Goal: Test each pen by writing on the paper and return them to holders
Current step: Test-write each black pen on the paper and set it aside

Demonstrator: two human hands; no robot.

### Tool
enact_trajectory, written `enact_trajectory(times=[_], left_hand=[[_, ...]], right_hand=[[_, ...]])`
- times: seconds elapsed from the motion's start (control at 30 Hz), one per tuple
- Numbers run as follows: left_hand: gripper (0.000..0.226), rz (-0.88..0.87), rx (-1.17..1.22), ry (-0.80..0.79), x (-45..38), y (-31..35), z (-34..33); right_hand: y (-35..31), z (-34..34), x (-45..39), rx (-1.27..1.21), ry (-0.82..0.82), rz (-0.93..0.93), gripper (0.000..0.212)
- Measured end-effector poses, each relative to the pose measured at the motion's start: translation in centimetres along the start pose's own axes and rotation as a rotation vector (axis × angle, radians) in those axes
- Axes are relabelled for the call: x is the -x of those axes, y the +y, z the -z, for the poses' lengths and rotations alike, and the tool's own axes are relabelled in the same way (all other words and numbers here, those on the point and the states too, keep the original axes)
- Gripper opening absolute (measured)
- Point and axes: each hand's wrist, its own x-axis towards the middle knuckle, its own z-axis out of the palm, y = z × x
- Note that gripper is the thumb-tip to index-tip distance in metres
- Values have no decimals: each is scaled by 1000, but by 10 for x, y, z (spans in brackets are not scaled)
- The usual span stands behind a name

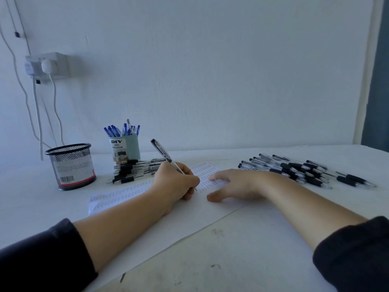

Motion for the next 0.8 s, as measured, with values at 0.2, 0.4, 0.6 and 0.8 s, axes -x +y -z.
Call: enact_trajectory(times=[0.2,0.4,0.6,0.8], left_hand=[[7,0,-17,-6,-1,-1,-1],[8,-5,-50,10,-3,-1,-1],[5,-9,-23,1,-2,-2,-1],[7,-10,-26,9,-2,-2,-1]], right_hand=[[0,0,1,6,-2,4,72],[-1,0,1,1,-9,0,72],[-1,1,2,1,-8,2,72],[-1,1,1,5,-8,-4,73]])
